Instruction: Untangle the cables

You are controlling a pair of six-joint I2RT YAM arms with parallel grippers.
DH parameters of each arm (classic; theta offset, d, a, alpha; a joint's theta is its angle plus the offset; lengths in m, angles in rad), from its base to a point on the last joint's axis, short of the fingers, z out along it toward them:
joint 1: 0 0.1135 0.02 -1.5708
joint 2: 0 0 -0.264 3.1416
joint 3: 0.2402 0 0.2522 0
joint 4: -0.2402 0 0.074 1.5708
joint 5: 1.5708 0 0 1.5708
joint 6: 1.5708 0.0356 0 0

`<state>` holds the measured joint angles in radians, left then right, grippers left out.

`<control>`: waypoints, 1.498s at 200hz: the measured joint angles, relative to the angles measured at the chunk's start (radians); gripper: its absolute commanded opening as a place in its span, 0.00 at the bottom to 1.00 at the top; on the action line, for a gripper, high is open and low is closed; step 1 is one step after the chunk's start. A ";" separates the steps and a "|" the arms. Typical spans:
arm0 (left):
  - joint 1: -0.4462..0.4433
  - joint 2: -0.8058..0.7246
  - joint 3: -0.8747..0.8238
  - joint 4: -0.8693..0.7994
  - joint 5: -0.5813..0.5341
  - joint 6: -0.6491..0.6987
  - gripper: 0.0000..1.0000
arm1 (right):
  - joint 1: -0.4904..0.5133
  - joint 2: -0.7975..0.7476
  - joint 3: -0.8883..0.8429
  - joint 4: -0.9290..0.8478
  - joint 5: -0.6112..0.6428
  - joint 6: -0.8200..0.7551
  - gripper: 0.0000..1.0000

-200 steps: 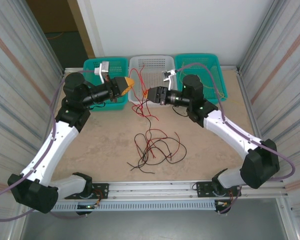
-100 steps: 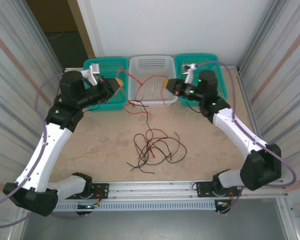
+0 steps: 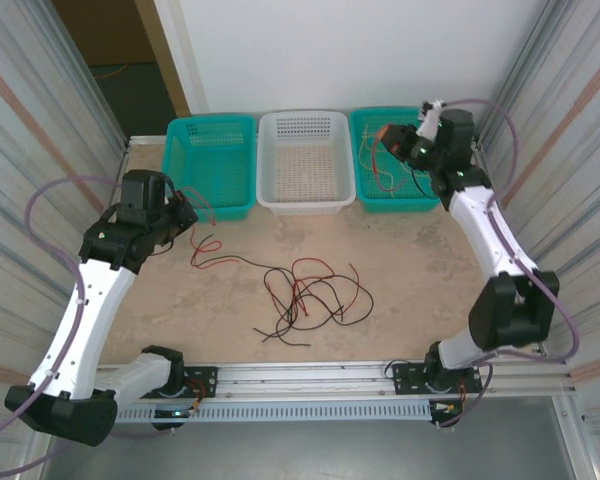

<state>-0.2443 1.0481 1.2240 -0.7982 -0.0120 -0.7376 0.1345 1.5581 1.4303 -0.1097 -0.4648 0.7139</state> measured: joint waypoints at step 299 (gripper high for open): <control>-0.131 0.075 -0.274 0.900 0.743 0.069 0.00 | 0.412 0.057 -0.007 0.141 -0.349 0.237 0.38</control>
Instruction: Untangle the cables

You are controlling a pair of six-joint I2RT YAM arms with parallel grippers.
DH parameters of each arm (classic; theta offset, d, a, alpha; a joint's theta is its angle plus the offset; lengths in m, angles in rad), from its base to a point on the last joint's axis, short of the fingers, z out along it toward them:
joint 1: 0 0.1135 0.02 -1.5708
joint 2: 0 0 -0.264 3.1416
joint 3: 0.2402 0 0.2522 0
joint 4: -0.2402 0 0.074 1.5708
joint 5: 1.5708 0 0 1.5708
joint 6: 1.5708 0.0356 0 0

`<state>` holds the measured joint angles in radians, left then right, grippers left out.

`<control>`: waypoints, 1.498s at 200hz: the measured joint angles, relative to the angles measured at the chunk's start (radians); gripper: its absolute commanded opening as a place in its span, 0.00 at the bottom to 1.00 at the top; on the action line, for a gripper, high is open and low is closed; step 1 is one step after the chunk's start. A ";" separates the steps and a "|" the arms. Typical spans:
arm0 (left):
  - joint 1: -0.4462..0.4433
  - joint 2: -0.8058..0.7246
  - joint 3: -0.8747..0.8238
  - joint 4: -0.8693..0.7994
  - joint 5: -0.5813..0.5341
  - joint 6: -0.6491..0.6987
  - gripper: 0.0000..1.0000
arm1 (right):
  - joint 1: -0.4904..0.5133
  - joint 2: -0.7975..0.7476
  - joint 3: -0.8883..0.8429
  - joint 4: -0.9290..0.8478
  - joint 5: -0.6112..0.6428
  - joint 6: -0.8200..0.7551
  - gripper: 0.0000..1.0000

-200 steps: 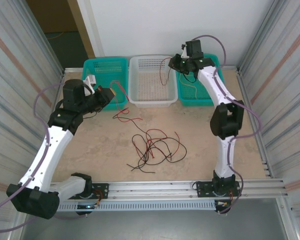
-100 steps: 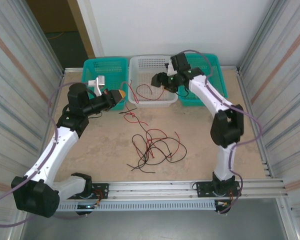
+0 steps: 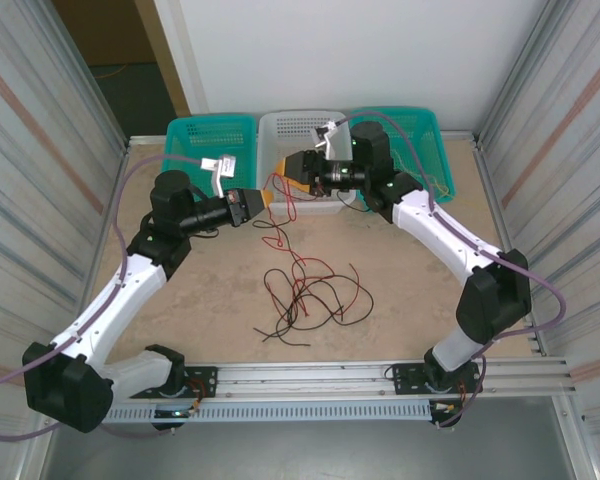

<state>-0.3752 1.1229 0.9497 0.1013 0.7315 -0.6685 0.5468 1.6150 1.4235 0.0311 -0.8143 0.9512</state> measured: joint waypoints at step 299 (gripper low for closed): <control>0.012 -0.024 -0.291 -0.093 -0.350 -0.202 0.89 | -0.288 -0.125 0.317 -0.328 0.134 -0.147 0.00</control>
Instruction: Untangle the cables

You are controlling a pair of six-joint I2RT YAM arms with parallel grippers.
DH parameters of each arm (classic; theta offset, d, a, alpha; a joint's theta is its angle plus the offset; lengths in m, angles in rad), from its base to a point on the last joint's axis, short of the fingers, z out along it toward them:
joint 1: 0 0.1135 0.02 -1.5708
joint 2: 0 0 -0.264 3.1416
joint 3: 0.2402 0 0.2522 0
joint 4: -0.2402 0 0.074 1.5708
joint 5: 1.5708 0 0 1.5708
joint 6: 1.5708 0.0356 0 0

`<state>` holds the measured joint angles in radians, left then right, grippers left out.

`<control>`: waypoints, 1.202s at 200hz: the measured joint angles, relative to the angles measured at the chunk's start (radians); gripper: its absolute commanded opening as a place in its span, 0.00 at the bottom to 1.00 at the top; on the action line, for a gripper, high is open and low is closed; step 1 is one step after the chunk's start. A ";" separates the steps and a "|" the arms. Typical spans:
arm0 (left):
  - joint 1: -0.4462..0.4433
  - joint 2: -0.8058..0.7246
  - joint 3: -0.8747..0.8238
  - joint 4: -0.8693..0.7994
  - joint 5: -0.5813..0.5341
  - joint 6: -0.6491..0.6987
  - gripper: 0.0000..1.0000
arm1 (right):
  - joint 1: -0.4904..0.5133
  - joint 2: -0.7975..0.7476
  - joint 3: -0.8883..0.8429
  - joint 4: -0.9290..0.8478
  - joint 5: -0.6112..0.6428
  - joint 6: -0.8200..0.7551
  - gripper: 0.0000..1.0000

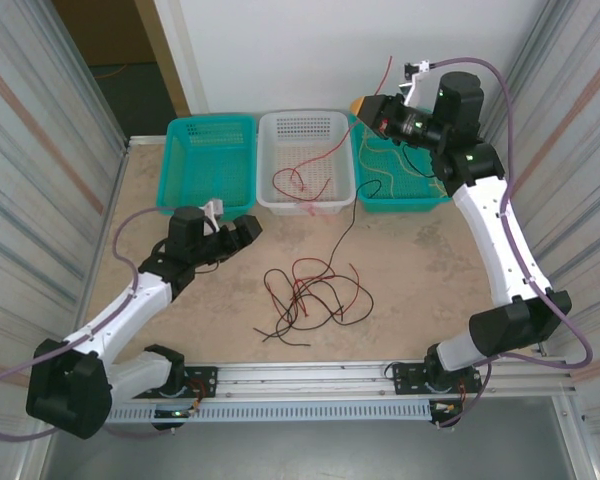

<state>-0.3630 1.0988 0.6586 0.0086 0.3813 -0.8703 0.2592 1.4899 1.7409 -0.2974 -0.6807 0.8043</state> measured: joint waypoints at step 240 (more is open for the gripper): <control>-0.042 -0.003 0.084 -0.287 -0.027 0.113 0.63 | -0.027 0.740 0.711 -0.412 0.286 -0.136 0.46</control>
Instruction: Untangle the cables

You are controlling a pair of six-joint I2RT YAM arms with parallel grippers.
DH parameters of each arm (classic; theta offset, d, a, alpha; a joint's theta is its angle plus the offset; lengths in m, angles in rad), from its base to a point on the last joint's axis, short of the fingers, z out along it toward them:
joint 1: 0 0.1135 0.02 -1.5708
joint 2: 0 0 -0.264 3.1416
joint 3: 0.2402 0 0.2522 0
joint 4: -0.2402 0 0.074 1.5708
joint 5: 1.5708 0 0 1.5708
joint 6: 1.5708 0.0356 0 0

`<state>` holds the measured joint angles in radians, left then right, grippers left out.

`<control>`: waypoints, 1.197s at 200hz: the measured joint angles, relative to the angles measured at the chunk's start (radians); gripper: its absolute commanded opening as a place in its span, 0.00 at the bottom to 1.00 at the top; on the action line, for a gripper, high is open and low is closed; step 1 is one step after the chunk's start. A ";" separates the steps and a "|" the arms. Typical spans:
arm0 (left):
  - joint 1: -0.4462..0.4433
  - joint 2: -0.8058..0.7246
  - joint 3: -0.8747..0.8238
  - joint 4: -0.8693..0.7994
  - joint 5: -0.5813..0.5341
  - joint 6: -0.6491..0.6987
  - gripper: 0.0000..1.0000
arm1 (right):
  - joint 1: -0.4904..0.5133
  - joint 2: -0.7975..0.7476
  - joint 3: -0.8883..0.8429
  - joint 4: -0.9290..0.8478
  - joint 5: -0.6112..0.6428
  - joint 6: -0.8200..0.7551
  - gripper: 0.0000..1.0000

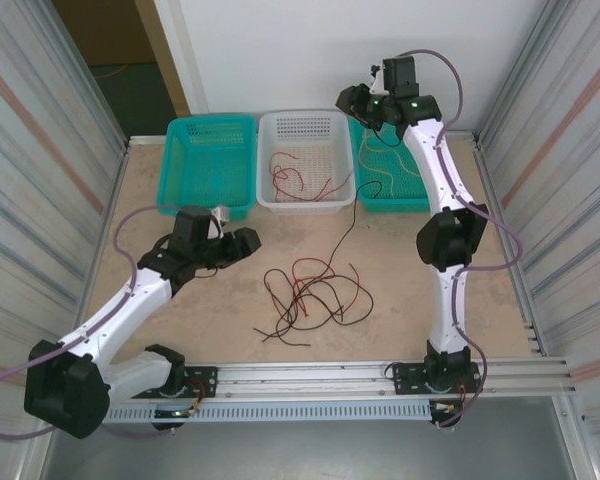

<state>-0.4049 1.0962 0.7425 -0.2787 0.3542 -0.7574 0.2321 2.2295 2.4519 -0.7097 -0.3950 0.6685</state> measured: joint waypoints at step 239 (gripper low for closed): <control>-0.440 1.036 0.750 -0.005 -0.334 0.448 0.05 | -0.003 -1.106 -1.343 -0.030 0.129 -0.097 0.30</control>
<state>-0.8452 2.1323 1.4925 -0.2832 0.0200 -0.3096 0.2291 1.1236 1.1088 -0.7399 -0.2661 0.5713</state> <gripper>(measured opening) 0.102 0.333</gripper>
